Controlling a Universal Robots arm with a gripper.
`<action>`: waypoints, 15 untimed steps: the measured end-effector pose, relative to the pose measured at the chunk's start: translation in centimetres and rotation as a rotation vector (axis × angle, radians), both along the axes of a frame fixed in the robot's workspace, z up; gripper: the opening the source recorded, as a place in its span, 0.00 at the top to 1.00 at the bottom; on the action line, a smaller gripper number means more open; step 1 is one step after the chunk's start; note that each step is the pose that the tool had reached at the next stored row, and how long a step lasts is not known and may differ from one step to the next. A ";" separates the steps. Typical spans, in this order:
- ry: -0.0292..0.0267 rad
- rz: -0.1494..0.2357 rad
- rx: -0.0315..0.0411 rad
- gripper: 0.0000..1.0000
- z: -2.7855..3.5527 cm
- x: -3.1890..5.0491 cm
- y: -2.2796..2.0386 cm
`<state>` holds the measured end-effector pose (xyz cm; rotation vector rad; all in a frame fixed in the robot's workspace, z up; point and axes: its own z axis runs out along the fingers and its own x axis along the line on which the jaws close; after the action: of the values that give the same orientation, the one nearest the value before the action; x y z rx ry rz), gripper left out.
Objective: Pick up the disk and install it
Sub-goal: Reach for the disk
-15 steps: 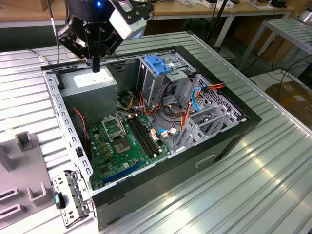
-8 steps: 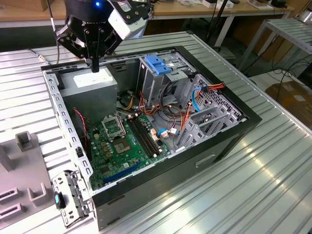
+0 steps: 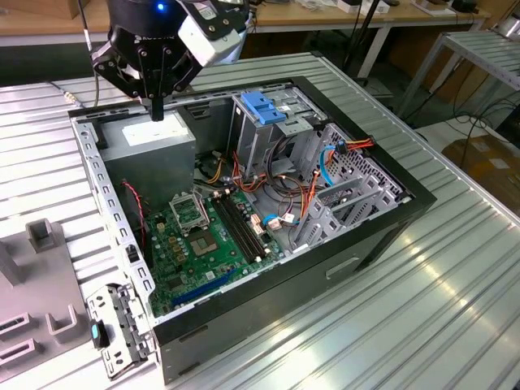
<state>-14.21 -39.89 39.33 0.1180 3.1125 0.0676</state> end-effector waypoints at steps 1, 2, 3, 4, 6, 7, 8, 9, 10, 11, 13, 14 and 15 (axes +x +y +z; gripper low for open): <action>0.0000 0.000 0.0000 0.89 0.00 -0.02 0.00; 0.0000 0.000 0.0000 0.89 0.00 -0.05 0.00; 0.0000 0.000 0.0000 0.89 0.00 -0.12 0.00; 0.0000 0.000 0.0000 0.89 0.00 -0.14 0.00; 0.0000 0.000 0.0000 0.89 0.00 -0.19 0.00; 0.0000 0.000 0.0000 0.89 0.00 -0.23 0.00; 0.0000 0.000 0.0000 0.89 0.00 -0.29 0.00; 0.0000 0.000 0.0001 0.89 0.00 -0.31 0.00; 0.0000 0.000 0.0000 0.89 0.00 -0.33 0.00; -0.0001 0.000 0.0001 0.89 -0.01 -0.36 0.00; -0.0001 0.000 0.0001 0.89 0.00 -0.42 0.00; 0.0000 0.000 0.0001 0.89 0.00 -0.44 0.00; 0.0000 0.000 0.0000 0.89 0.00 -0.46 0.00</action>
<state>-14.67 -39.89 39.33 0.1180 3.1125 0.0676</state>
